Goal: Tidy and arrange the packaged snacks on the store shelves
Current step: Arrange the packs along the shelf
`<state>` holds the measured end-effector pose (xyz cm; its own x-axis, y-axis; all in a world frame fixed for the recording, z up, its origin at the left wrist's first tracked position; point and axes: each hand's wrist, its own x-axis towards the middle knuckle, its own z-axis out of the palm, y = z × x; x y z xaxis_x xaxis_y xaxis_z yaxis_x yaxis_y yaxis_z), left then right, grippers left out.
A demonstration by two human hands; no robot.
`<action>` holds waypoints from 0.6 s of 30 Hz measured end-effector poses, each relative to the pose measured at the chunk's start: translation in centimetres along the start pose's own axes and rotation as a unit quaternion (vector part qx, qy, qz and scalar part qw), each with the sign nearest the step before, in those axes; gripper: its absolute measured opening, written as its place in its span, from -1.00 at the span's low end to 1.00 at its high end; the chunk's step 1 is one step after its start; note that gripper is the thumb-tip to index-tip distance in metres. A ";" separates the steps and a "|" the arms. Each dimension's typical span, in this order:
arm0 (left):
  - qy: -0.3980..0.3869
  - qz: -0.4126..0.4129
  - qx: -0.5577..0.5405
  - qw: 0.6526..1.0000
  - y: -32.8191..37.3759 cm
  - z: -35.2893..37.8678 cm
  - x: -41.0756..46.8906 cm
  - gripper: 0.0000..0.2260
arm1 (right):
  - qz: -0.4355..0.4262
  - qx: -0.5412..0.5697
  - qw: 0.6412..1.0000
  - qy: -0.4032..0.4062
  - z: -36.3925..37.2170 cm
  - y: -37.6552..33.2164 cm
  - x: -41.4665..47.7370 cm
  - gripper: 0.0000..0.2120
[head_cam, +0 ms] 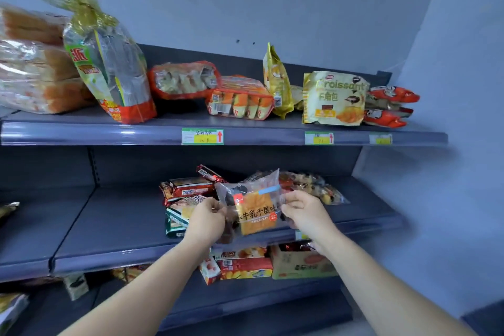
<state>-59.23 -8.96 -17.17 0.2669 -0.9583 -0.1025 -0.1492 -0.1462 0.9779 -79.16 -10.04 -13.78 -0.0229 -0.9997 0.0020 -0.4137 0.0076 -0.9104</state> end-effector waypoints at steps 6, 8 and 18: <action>-0.019 -0.019 0.043 0.999 -0.6 8.6 2.1 -0.84 | 0.066 -0.036 0.997 -0.011 -5.5 7.0 3.9 -0.80; -0.023 -0.020 0.035 0.999 -0.9 11.0 2.8 -0.83 | 0.076 -0.033 0.997 0.005 -6.8 8.8 5.3 -0.74; -0.096 -0.053 0.018 0.994 -2.2 20.2 8.6 -0.84 | 0.145 -0.031 0.986 0.077 -10.0 15.2 13.3 -0.70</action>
<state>-75.85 -21.82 -23.90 0.0968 -0.9655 -0.2418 -0.1641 -0.2550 0.9529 -94.80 -22.98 -23.47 -0.2850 -0.9401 -0.1870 -0.4248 0.2988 -0.8545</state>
